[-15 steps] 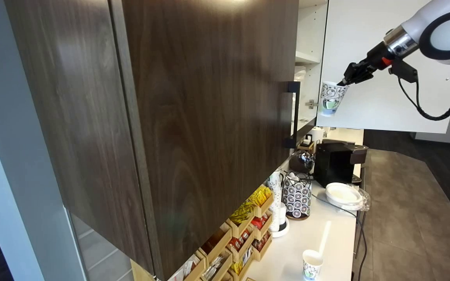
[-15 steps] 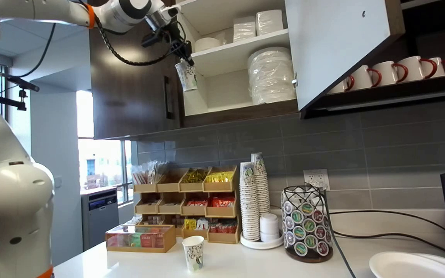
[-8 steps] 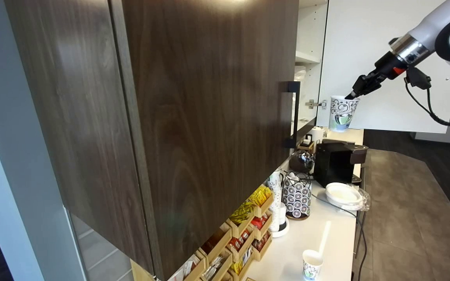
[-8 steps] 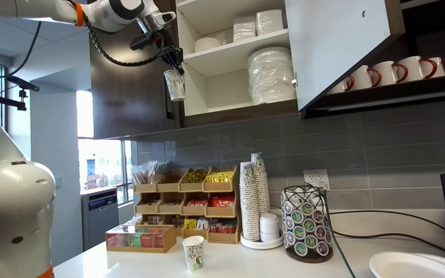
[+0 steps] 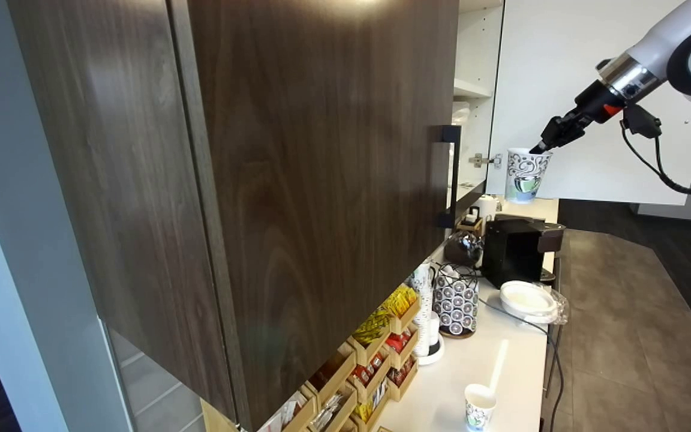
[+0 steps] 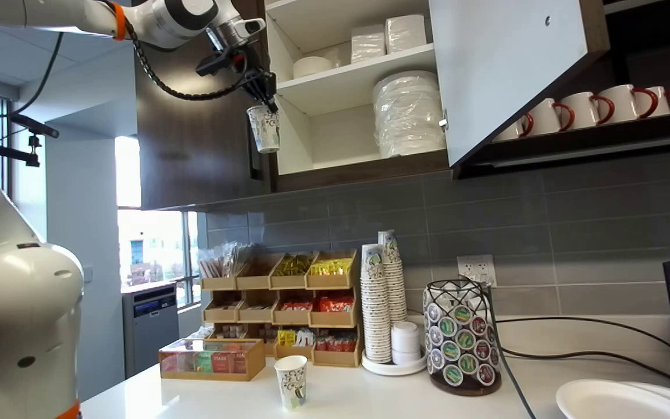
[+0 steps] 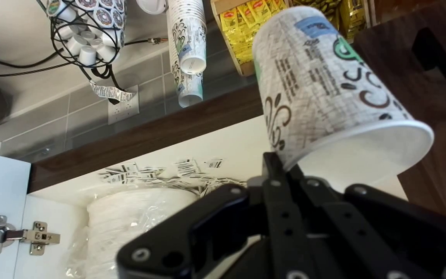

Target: Remove the coffee cup from the upper cabinet and put it in the coffee cup on the counter then place the two coffee cups in the upper cabinet

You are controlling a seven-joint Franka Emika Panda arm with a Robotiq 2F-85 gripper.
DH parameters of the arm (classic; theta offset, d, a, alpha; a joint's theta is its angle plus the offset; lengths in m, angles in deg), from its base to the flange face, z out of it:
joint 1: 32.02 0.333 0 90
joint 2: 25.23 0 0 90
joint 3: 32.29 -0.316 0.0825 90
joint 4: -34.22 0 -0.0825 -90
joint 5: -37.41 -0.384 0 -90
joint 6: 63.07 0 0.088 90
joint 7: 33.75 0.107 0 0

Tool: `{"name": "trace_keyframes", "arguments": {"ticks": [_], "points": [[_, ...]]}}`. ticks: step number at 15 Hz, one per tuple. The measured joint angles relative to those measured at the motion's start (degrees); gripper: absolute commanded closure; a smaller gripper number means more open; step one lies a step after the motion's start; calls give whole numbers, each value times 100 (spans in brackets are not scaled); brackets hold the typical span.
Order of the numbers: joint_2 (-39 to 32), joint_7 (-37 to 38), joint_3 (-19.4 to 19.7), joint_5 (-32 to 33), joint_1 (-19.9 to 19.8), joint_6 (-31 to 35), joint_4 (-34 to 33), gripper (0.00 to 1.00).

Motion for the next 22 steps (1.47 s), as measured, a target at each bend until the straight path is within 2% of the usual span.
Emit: {"name": "trace_keyframes", "arguments": {"ticks": [3,5,11,16,22], "points": [[-12,0,-30,13,-26,0,73,99],[14,-3,-79,-7,-9,1,385,99],[260,-686,-53,-457,321,136,1999,99],[435,-1234,-30,-718,528,1185,3350,99],[258,-1314,-14,-867,807,2829,4575,99]]}}
